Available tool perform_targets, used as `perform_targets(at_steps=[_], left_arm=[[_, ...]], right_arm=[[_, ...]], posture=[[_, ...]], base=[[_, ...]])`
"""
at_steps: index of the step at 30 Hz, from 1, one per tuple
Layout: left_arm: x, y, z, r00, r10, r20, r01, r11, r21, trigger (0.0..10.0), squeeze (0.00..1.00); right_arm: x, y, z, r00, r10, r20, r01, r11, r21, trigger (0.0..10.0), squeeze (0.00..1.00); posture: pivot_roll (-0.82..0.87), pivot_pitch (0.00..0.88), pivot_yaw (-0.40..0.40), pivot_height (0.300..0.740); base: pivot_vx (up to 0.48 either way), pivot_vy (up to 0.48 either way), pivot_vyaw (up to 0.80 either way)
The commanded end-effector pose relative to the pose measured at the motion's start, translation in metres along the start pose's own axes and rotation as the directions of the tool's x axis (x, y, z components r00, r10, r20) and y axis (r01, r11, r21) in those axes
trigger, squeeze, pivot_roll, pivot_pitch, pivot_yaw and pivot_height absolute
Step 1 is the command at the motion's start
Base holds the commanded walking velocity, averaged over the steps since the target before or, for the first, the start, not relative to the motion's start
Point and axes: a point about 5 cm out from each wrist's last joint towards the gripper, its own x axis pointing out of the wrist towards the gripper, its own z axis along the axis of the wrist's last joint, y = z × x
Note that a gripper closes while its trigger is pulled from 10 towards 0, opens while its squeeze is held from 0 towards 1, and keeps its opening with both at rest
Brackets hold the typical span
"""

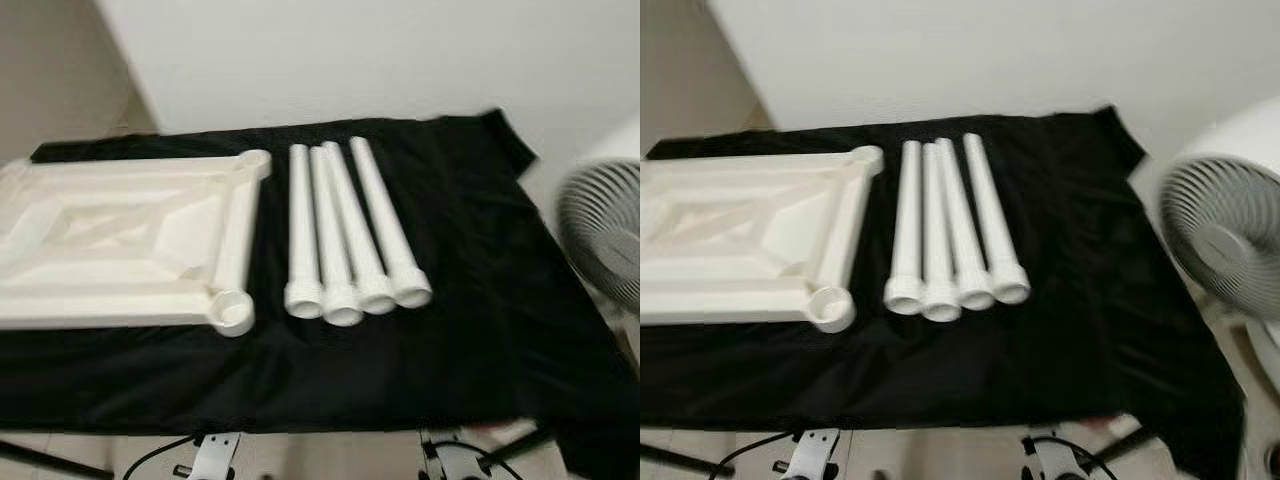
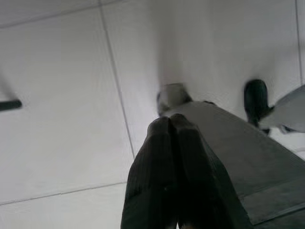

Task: Building children table

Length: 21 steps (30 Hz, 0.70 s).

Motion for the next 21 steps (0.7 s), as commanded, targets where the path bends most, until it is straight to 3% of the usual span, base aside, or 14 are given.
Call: perform_targets(at_steps=[1,3,4,9,21], left_arm=[[-0.002,0.0,-0.012,0.998,0.032,-0.05,-0.032,0.999,0.011,10.0,0.0],[-0.002,0.0,-0.012,0.998,0.026,-0.05,-0.025,0.999,0.027,10.0,0.0],[-0.004,0.008,-0.014,0.996,0.071,-0.055,-0.073,0.997,-0.028,10.0,0.0],[-0.005,0.015,-0.015,0.992,0.113,-0.054,-0.118,0.987,-0.106,10.0,0.0],[-0.006,0.013,-0.015,0.996,0.086,-0.029,-0.089,0.989,-0.114,10.0,0.0]], right_arm=[[-0.003,0.014,-0.019,0.996,0.052,-0.07,-0.053,0.999,-0.008,10.0,0.0],[-0.004,0.013,-0.019,0.996,0.052,-0.072,-0.054,0.998,-0.015,10.0,0.0],[-0.004,0.01,-0.02,0.996,0.041,-0.076,-0.041,0.999,0.0,10.0,0.0],[-0.004,0.011,-0.019,0.996,0.037,-0.077,-0.036,0.999,0.014,10.0,0.0],[-0.001,0.02,-0.012,0.997,0.062,-0.051,-0.061,0.998,0.01,10.0,0.0]], posture=[[-0.15,0.059,0.065,0.74],[-0.15,0.059,0.065,0.74],[-0.14,0.052,0.081,0.74],[-0.13,0.041,0.085,0.74],[-0.12,0.031,0.094,0.74]], base=[[0.0,0.0,0.8],[0.0,0.0,0.8],[0.0,0.0,0.0],[0.0,0.0,0.0],[0.0,0.0,0.0]])
